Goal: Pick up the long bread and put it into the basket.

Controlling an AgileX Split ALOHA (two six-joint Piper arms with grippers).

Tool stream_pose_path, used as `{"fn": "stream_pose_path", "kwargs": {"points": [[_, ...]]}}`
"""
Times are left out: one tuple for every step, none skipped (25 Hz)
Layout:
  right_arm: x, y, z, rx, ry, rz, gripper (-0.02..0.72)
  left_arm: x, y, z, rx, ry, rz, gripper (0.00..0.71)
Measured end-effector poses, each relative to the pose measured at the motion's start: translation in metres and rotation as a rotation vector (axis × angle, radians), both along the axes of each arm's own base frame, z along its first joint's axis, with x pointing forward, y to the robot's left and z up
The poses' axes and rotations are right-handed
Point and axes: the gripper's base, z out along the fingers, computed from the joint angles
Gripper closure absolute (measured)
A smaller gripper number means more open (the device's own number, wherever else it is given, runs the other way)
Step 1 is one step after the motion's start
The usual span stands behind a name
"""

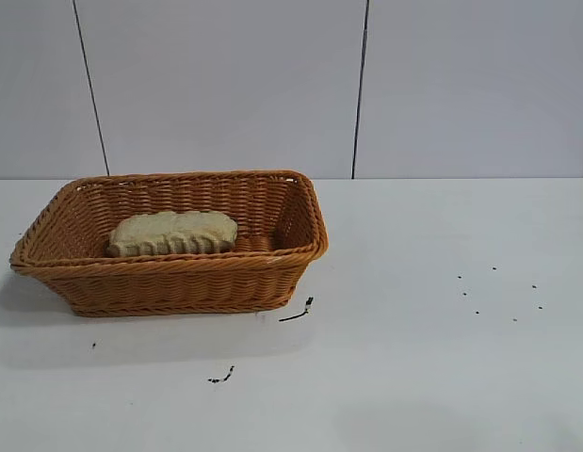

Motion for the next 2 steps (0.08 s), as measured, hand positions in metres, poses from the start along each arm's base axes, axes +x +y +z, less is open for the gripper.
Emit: {"fn": "stream_pose_path", "kwargs": {"points": [[0.0,0.0,0.0,0.0,0.0,0.0,0.013,0.0,0.0,0.0,0.0,0.0,0.0,0.017],[0.0,0.0,0.0,0.0,0.0,0.0,0.013,0.0,0.0,0.0,0.0,0.0,0.0,0.017]]}}
